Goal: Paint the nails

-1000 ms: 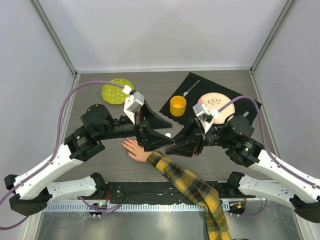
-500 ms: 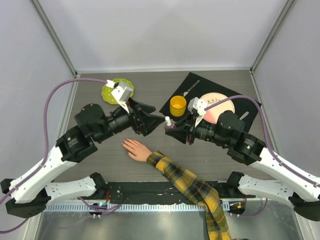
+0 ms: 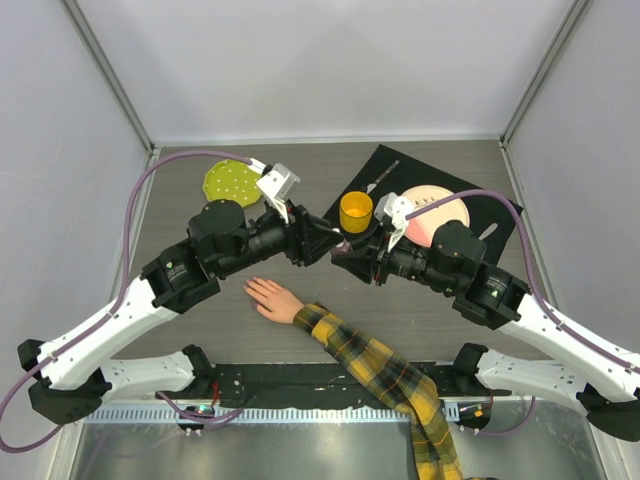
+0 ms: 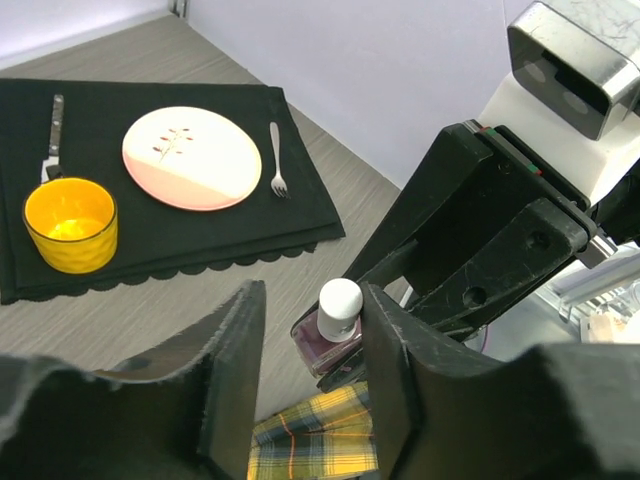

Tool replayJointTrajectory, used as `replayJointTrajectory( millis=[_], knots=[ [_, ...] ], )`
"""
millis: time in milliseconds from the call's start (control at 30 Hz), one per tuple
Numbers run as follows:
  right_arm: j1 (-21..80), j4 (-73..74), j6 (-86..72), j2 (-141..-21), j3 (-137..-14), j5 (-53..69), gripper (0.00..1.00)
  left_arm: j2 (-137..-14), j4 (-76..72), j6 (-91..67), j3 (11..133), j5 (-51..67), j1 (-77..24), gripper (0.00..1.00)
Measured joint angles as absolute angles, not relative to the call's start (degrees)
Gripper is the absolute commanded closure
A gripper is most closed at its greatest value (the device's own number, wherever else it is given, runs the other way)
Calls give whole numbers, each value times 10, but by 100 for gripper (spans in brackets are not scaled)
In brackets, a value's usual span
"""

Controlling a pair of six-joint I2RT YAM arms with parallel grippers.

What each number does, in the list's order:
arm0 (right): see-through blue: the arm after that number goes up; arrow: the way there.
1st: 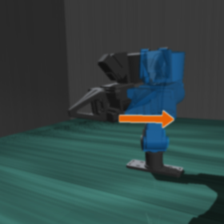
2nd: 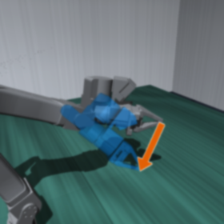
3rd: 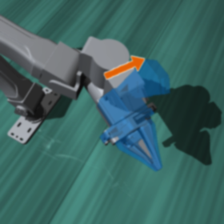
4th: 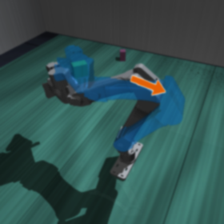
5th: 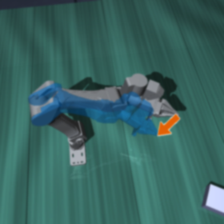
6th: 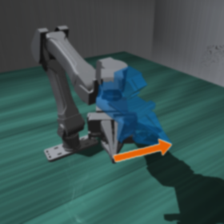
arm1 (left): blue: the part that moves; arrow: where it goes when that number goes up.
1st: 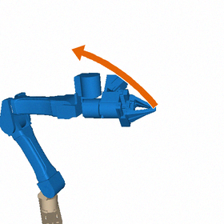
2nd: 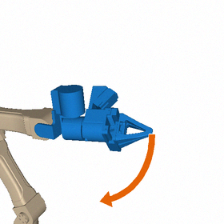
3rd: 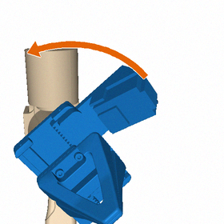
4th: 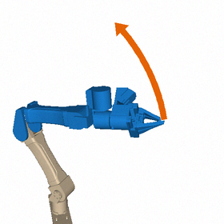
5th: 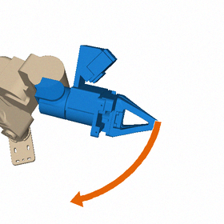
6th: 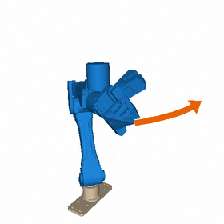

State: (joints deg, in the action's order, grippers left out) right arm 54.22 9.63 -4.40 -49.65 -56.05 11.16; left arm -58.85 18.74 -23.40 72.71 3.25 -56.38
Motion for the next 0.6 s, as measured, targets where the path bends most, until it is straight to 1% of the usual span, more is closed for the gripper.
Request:
replayJointTrajectory(
  millis=[133,233,333,367,400,533,600],
  knots=[
    [542,96,-44,-496,-561,108,99,-595,187,-235,727,37,-566,63],
    [542,96,-44,-496,-561,105,99,-600,187,-236,727,42,-569,71],
    [542,96,-44,-497,-561,103,99,-604,186,-236,727,52,-570,88],
    [542,97,-45,-497,-561,103,99,-604,186,-235,727,55,-570,98],
    [542,97,-46,-498,-561,103,99,-604,186,-233,727,62,-570,100],
    [541,98,-50,-496,-562,124,99,-602,184,-221,726,100,-568,100],
    [538,96,-60,-491,-561,174,99,-592,178,-218,719,131,-566,100]
  ],
)
